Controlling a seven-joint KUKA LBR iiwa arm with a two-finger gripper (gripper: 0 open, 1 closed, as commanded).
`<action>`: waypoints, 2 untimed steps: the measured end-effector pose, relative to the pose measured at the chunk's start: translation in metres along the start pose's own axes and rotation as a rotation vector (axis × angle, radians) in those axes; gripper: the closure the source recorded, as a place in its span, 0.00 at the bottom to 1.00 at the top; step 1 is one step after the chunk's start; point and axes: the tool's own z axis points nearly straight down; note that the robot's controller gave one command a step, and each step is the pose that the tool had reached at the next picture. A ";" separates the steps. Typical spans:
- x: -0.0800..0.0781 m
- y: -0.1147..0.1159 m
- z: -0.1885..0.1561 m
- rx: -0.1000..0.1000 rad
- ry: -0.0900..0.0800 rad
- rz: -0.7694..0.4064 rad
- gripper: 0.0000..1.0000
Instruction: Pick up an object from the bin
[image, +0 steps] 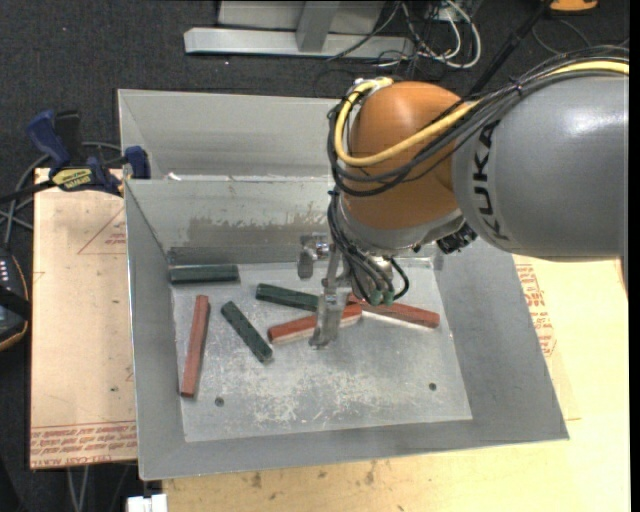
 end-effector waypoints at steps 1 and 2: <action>-0.044 -0.039 0.109 0.003 0.006 -0.057 0.00; -0.087 -0.053 0.157 0.001 -0.001 -0.069 0.00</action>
Offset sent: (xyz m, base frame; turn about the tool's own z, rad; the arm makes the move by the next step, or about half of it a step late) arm 0.0442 -0.0367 -0.1039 -0.0609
